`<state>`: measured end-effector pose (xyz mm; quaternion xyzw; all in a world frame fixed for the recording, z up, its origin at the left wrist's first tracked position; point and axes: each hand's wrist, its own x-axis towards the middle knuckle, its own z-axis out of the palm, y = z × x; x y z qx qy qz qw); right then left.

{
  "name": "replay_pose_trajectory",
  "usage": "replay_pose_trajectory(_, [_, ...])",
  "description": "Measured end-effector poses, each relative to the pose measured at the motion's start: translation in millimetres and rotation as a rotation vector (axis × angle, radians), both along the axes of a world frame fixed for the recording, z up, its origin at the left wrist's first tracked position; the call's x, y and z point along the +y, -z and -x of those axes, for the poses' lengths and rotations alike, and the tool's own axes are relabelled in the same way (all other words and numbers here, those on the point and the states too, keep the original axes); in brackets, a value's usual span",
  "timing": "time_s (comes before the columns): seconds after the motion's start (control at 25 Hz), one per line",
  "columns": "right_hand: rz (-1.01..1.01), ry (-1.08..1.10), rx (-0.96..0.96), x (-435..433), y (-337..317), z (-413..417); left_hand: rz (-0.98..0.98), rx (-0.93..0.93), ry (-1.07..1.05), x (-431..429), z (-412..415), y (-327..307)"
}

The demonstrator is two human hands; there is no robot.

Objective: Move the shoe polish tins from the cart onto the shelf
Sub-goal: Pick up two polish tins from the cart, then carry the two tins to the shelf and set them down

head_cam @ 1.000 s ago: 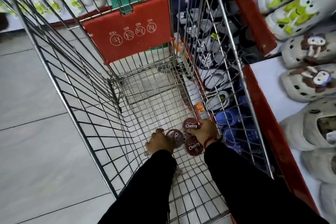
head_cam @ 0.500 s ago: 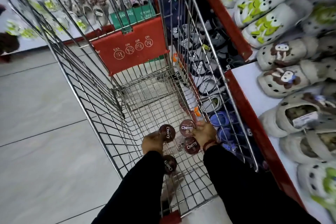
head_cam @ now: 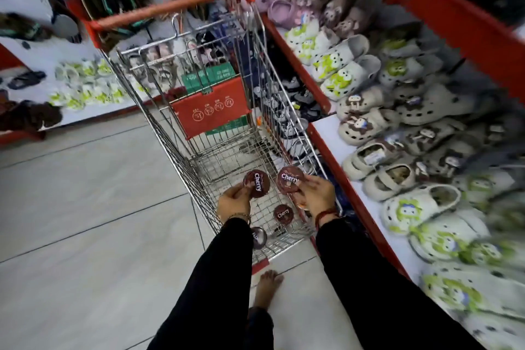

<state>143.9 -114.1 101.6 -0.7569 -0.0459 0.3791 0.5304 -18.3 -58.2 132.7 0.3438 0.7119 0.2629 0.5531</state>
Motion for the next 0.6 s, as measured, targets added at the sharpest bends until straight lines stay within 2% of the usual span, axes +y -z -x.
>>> replay_pose_trajectory(0.16, [-0.186, 0.095, -0.04, -43, -77, 0, -0.155, -0.092, 0.052, -26, -5, -68])
replay_pose_trajectory(0.4, [-0.456, 0.229, -0.197, -127, -196, -14, -0.377, -0.246, 0.201, -76, -30, -175])
replay_pose_trajectory(0.6, [-0.591, 0.358, -0.331, -199, -274, -38, -0.488, -0.45, 0.377, -107, -77, -239])
